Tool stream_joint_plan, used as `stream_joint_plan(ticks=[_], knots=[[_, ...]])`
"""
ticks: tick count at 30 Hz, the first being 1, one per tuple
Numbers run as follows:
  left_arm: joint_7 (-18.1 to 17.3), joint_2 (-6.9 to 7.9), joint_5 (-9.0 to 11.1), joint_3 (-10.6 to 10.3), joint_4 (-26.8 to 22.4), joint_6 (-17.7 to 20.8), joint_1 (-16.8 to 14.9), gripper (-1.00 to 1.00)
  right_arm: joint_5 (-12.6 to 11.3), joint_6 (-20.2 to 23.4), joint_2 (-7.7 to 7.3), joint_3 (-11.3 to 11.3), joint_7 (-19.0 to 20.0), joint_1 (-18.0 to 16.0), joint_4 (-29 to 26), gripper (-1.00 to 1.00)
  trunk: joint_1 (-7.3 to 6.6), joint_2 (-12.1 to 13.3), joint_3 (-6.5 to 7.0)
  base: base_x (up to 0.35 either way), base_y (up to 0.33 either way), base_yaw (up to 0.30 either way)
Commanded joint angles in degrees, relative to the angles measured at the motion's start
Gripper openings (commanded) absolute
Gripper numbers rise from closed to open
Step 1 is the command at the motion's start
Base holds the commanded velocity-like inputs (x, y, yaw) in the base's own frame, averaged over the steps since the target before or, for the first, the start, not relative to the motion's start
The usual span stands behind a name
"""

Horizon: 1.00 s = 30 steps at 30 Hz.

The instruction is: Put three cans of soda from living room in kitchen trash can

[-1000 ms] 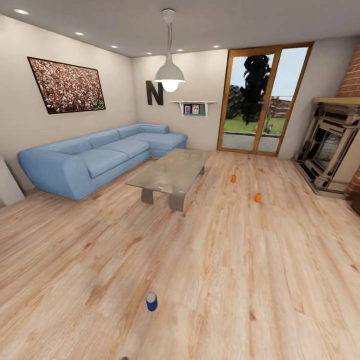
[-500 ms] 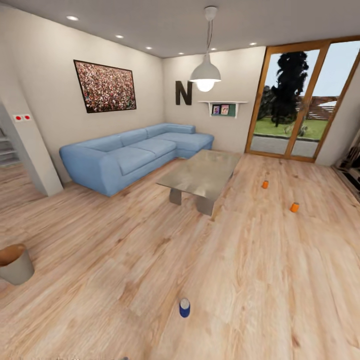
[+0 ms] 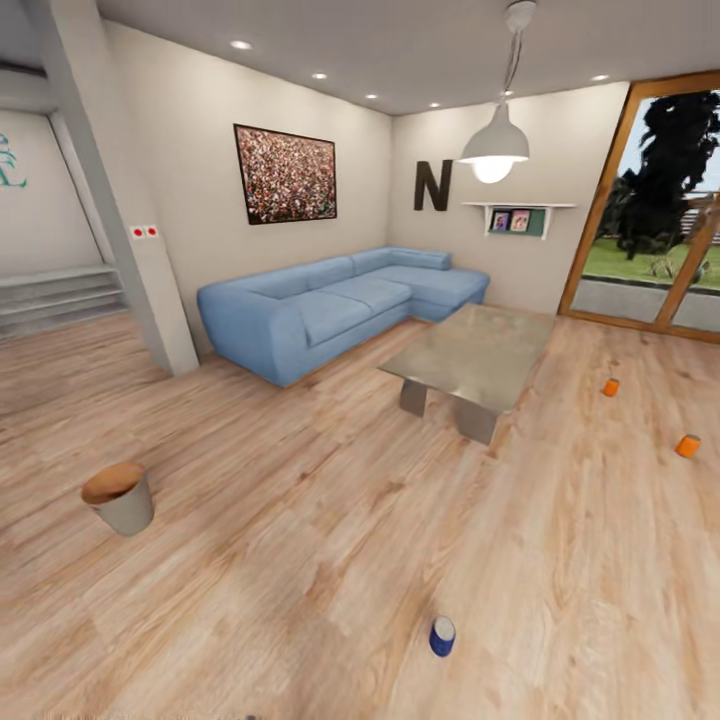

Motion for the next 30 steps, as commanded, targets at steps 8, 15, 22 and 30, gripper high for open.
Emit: stream_joint_plan(ticks=[8,15,22,30], knots=[[-0.06,0.00,-0.02,-0.03,0.00,-0.22,0.00,1.00,-0.07,-1.42,0.03,-0.03,-0.68,0.00,0.00,1.00,0.00,0.00,0.00,0.115,0.350,0.300],[-0.09,0.00,-0.02,-0.06,0.34,-0.21,0.00,1.00,-0.19,-5.12,0.21,-0.13,-0.68,-0.02,-0.29,1.00,0.00,0.00,0.00,0.129,0.350,0.300],[-0.09,-0.08,-0.14,-0.27,0.48,-0.21,0.00,1.00,-1.07,-3.30,0.57,-0.76,-0.37,-0.04,-12.36,1.00,0.00,0.00,0.00,0.149,0.350,0.300],[-0.04,-0.09,-0.62,-0.38,0.46,-0.25,0.00,1.00,-2.15,2.73,0.38,-0.91,-0.25,0.08,-18.52,1.00,0.00,0.00,0.00,0.204,0.316,0.103]])
